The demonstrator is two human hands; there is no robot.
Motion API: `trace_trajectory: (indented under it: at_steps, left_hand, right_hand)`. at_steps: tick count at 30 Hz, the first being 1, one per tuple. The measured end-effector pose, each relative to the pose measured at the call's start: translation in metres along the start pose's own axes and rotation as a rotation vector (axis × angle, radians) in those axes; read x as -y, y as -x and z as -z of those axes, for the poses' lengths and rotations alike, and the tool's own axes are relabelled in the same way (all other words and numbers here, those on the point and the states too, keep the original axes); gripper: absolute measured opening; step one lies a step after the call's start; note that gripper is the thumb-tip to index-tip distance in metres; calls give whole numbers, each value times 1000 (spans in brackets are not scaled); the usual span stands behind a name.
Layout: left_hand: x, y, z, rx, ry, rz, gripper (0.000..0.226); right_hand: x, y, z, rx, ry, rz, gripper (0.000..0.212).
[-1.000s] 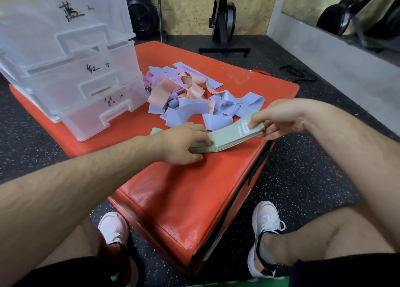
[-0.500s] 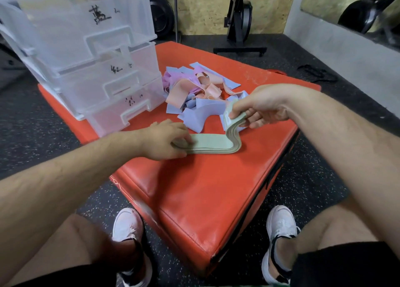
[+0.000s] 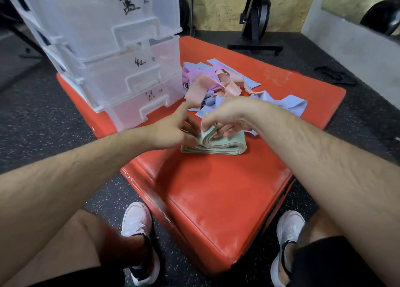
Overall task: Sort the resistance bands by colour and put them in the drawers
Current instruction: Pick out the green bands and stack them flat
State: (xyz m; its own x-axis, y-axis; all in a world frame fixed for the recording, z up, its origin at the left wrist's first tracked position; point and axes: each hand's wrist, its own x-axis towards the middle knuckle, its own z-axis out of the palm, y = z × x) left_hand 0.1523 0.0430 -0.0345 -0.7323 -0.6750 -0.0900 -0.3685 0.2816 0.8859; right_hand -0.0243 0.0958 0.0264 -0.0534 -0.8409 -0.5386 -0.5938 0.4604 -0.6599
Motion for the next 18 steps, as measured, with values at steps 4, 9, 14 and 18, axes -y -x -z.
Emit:
trace_trajectory:
  at_steps: [4,9,14,18]
  left_hand:
    - [-3,6,4,-42,-50,-94,75]
    - [-10,3,1,-94,-259,-194,34]
    - [-8,1,-4,-88,-551,-156,21]
    - [-9,1,-6,-82,-521,-104,16]
  right_hand:
    - [3,-7,-7,9,-19,49,35]
    - [-3,-3,3,49,-52,64,38]
    - [-16,14,37,-94,38,141,20]
    - [-40,15,38,-97,203,-102,23]
